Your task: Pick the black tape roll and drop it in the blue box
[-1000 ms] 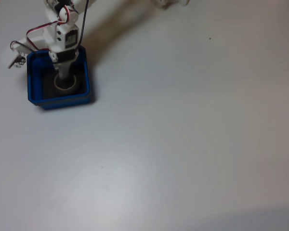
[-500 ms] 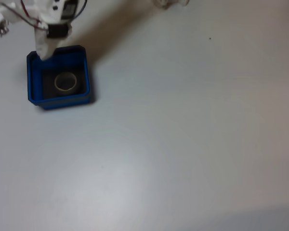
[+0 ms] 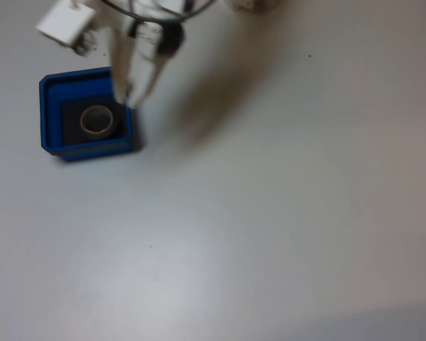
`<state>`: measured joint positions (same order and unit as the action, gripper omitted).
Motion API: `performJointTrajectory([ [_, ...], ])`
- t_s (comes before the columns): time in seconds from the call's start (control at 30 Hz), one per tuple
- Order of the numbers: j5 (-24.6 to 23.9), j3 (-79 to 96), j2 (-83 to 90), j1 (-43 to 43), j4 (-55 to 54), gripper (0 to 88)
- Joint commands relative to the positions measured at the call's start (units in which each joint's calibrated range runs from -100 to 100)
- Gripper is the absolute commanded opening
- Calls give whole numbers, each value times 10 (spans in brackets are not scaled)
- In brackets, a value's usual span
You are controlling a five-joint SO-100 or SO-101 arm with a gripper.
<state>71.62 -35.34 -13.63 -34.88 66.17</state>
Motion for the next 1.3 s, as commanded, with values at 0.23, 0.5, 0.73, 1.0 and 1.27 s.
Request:
performJointTrajectory([
  [0.23, 3, -37, 38, 188, -5, 6],
  [0.5, 2, -37, 37, 286, -3, 6],
  [0.73, 2, -36, 36, 322, 2, 6],
  [1.0, 2, -34, 41, 319, 2, 6],
  [1.27, 2, 78, 66, 315, 2, 6],
])
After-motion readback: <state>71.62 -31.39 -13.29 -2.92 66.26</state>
